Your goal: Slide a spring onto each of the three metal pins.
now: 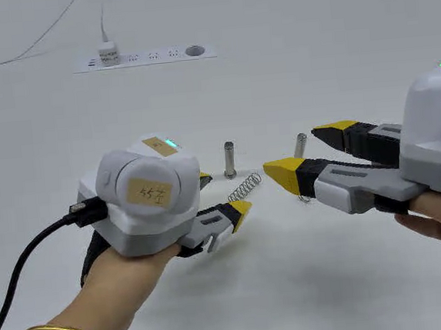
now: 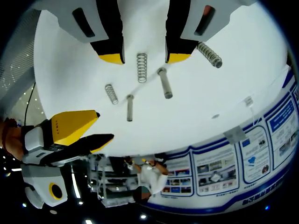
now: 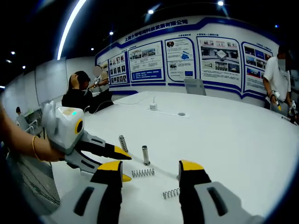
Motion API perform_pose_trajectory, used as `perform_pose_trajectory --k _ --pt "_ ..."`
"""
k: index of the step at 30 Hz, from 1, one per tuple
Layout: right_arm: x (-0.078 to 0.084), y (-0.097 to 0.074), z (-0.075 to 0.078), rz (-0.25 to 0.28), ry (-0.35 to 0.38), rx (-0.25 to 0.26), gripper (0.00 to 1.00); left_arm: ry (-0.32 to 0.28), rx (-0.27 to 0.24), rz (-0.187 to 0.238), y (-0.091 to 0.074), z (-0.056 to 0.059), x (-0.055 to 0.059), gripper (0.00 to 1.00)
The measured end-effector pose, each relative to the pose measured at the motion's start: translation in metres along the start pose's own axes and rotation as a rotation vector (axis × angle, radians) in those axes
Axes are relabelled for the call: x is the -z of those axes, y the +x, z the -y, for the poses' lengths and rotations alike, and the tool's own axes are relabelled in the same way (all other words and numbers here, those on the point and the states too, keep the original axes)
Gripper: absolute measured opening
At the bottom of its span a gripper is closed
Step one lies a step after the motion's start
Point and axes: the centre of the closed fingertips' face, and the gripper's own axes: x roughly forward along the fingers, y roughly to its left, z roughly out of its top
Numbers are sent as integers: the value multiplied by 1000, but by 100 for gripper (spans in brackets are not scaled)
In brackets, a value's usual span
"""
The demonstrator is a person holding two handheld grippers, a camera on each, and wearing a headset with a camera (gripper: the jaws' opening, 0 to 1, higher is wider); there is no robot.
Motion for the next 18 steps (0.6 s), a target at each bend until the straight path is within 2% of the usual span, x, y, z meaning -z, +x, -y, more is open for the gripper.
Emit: perform_pose_trajectory --k 9,18 --pt "4 -2 6 -3 0 26 52 -5 20 -25 11 3 4 29" --pt "8 -4 14 -9 -2 62 51 27 36 -62 17 4 9 22"
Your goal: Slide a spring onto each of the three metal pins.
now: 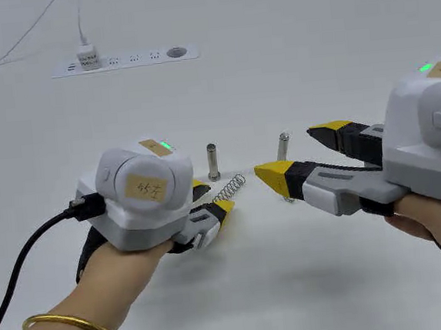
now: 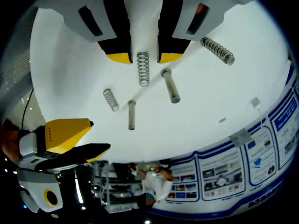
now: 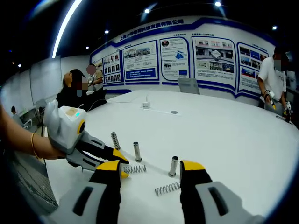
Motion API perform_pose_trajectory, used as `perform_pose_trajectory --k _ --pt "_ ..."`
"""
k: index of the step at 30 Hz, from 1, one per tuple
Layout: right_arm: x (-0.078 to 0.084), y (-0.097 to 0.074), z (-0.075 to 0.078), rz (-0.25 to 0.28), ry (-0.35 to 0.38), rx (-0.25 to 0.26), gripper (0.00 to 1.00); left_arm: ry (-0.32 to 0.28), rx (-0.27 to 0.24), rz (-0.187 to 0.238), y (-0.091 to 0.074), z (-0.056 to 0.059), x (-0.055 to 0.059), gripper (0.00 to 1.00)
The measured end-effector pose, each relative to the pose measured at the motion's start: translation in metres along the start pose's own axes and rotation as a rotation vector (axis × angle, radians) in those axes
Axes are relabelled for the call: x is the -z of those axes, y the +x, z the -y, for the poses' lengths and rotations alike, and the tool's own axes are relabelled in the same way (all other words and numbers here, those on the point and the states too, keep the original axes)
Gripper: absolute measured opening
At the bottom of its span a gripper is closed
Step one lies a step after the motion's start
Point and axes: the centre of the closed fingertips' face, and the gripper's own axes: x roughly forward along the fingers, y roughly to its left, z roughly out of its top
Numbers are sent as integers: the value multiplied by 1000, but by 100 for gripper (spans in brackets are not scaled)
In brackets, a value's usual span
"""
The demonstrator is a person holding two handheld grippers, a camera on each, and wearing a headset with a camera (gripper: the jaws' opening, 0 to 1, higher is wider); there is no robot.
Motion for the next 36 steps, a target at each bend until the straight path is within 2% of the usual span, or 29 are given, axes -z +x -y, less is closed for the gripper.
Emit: perform_pose_trajectory --k 7,14,19,20,21,23,27,31,36 --pt "3 -1 3 -7 8 6 52 7 11 -22 3 2 4 17" --pt "4 0 5 -9 12 7 56 6 20 -17 4 4 3 11" --pt "8 0 5 -23 12 6 56 30 21 -20 2 3 4 11" --pt "8 0 5 -23 16 4 57 26 20 -25 1 3 4 11" --pt "8 1 4 -22 26 2 57 -9 23 -20 -1 4 3 11" --pt "7 1 4 -20 31 0 57 -56 37 17 -5 8 -3 11" --pt "5 1 2 -11 45 -9 57 -109 61 52 -15 11 -12 11" --pt "1 0 0 18 118 -32 57 -130 70 89 -25 14 -18 11" --pt "-3 1 -6 37 160 -59 55 -165 60 181 -40 13 -32 11"
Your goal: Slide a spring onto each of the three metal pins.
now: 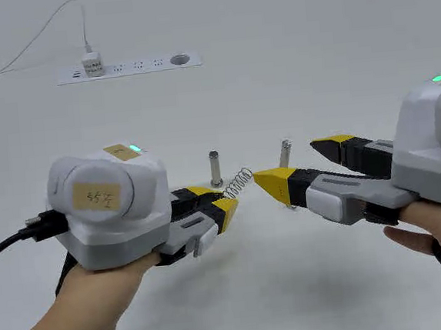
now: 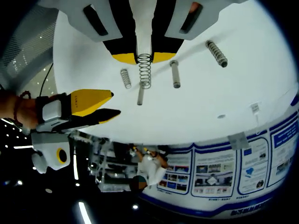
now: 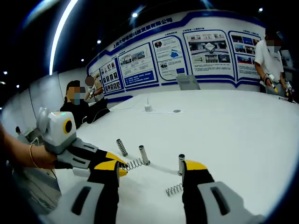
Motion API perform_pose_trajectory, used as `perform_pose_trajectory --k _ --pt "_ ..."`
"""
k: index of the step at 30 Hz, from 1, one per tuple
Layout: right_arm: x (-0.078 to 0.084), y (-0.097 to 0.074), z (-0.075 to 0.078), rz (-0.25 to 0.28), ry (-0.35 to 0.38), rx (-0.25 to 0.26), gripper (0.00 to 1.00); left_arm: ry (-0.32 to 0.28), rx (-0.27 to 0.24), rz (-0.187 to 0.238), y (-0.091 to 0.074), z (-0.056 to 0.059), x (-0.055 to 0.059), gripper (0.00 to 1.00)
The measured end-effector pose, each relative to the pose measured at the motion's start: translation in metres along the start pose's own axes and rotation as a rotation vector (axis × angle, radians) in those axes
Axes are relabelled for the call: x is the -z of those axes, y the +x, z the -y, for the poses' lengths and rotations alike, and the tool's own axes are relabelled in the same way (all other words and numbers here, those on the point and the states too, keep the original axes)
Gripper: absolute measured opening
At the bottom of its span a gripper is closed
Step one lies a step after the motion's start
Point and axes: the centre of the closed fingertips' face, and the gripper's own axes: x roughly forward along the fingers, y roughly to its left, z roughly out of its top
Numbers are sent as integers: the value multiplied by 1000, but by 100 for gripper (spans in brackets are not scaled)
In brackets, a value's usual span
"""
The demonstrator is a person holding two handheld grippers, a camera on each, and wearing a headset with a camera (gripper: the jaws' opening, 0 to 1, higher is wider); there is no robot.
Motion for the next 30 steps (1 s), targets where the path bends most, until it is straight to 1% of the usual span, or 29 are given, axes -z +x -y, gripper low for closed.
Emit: perform_pose_trajectory --k 3,9,12,13,15,17,19,20,24,26,28,30 --pt "-3 1 -7 17 37 -30 54 -1 -4 43 -6 1 -6 11" --pt "-11 4 -20 50 82 -79 49 0 3 73 -14 4 -11 11" --pt "-16 5 -27 65 114 -111 44 3 0 99 -18 7 -17 11" --pt "-17 6 -30 68 126 -126 43 9 -4 116 -21 9 -21 11" --pt "-20 7 -35 73 148 -145 40 8 1 139 -24 12 -27 11" --pt "-22 7 -38 80 165 -158 37 6 4 153 -26 15 -30 11" --pt "-25 8 -44 97 215 -182 36 5 5 168 -29 16 -34 11" --pt "-25 8 -45 98 229 -191 34 3 8 180 -31 17 -36 11" --pt "-27 9 -50 106 269 -212 30 10 12 197 -36 20 -40 11" --pt "-28 9 -53 116 317 -232 28 8 22 211 -38 22 -42 11" --pt "-29 9 -54 122 347 -244 26 11 25 217 -40 24 -43 11" --pt "-29 8 -55 122 356 -253 24 14 26 216 -41 26 -43 11"
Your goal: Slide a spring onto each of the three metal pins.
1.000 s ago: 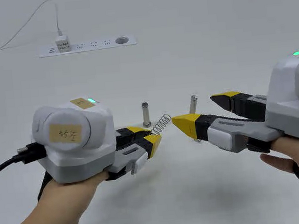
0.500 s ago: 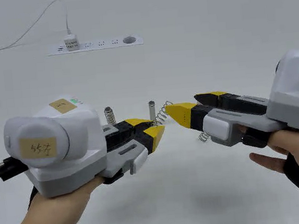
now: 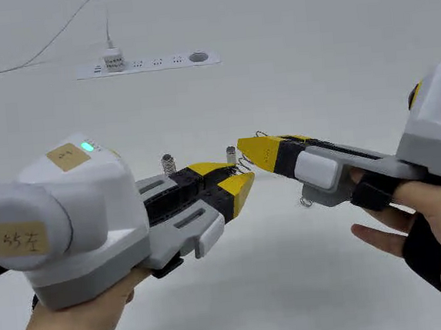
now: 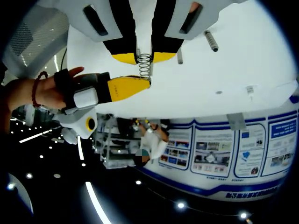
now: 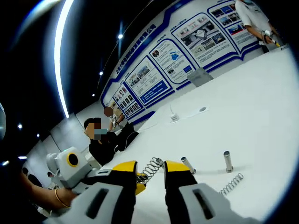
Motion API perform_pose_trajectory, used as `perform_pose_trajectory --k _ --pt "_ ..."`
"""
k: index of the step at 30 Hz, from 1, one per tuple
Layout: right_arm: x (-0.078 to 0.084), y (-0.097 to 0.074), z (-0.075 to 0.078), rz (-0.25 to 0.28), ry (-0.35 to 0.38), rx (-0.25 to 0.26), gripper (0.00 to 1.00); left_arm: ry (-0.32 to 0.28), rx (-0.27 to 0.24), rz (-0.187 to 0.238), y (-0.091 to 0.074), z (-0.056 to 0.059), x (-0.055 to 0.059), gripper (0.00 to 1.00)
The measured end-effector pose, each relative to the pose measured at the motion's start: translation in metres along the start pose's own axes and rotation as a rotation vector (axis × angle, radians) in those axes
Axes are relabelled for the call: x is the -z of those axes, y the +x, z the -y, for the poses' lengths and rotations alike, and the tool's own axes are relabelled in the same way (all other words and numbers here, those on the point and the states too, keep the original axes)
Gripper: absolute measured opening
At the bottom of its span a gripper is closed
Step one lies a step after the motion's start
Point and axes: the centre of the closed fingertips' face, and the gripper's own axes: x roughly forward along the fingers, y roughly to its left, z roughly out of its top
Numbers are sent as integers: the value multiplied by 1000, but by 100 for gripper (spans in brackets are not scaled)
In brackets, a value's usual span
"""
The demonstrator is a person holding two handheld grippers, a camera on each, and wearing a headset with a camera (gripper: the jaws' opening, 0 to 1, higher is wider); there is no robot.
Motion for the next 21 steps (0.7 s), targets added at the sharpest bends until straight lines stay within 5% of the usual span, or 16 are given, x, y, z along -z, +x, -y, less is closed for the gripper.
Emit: perform_pose_trajectory --k 14,21 --pt "1 -1 -8 21 100 -74 13 45 9 -5 -2 5 1 10" --pt "6 0 -14 -1 59 -95 11 82 -15 -34 -3 2 6 11"
